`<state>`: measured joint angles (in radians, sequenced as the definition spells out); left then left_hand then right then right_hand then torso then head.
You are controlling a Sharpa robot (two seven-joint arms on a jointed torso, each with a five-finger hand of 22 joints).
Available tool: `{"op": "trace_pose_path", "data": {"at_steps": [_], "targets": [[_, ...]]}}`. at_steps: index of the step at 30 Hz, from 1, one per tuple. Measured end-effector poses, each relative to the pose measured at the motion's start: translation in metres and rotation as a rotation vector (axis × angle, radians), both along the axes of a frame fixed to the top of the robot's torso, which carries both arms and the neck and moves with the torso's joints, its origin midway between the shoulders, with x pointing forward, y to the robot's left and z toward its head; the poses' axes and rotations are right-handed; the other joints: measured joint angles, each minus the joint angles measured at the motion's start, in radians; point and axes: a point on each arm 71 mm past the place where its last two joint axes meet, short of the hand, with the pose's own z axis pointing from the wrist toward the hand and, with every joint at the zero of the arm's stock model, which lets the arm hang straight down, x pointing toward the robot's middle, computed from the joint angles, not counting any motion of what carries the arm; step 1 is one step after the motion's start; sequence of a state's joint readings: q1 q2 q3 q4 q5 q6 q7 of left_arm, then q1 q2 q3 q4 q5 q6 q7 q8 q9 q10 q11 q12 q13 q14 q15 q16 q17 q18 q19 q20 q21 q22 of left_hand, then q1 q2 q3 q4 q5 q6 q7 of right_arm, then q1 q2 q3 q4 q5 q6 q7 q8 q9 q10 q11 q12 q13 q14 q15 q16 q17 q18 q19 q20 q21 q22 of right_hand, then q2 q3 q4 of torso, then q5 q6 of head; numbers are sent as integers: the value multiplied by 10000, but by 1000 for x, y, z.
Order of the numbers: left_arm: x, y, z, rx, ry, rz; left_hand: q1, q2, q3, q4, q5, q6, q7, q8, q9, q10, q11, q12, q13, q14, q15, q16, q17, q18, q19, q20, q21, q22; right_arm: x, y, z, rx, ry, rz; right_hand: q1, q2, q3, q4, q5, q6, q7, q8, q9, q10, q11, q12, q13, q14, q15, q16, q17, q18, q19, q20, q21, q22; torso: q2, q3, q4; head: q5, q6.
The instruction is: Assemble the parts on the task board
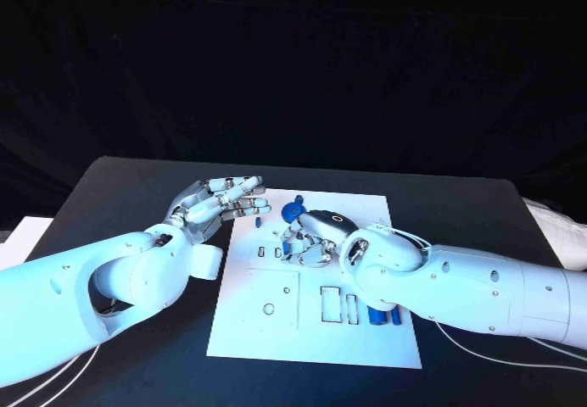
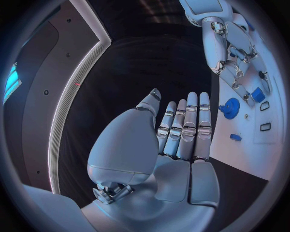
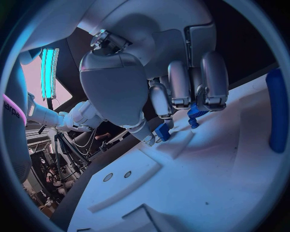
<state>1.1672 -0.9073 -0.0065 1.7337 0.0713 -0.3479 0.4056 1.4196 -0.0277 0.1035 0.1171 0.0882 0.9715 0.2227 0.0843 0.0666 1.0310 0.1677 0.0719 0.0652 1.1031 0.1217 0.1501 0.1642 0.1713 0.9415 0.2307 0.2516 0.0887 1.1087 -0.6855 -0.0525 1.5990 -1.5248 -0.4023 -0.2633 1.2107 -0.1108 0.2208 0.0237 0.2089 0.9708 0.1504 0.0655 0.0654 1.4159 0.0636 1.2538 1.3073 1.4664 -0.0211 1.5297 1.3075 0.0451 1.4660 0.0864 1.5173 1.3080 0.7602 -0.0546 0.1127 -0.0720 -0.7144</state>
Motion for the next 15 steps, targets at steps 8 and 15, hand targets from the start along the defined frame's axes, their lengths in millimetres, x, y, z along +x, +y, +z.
{"op": "trace_pose_path", "data": {"at_steps": [8, 15], "targets": [[2, 2, -1, 41, 11, 81, 54, 54, 44, -43, 0, 5, -4, -40, 0, 0, 0, 0, 0, 0, 0, -58, 16, 0, 36, 35, 0, -15, -10, -3, 12, 756, -528, 137, 44, -43, -117, 1, 0, -18, 18, 0, 1, 0, 0, 0, 8, 0, 0, 0, -1, 1, 0, 0, 0, -1, -2, 8, -8, 41, 21], [5, 5, -4, 150, 58, 142, -6, 114, 2, -85, 0, 195, -193, -40, 0, 374, -116, 12, 24, 590, -164, 86, 229, 1, 423, -127, 130, 12, -18, -15, 31, 1205, -888, 321, 3, -108, -448, 84, 61, -67, -4, 0, 17, 0, -1, 0, 7, 0, 0, 0, -2, 0, 0, 0, 0, -2, -12, 19, -17, 53, 83]]}}
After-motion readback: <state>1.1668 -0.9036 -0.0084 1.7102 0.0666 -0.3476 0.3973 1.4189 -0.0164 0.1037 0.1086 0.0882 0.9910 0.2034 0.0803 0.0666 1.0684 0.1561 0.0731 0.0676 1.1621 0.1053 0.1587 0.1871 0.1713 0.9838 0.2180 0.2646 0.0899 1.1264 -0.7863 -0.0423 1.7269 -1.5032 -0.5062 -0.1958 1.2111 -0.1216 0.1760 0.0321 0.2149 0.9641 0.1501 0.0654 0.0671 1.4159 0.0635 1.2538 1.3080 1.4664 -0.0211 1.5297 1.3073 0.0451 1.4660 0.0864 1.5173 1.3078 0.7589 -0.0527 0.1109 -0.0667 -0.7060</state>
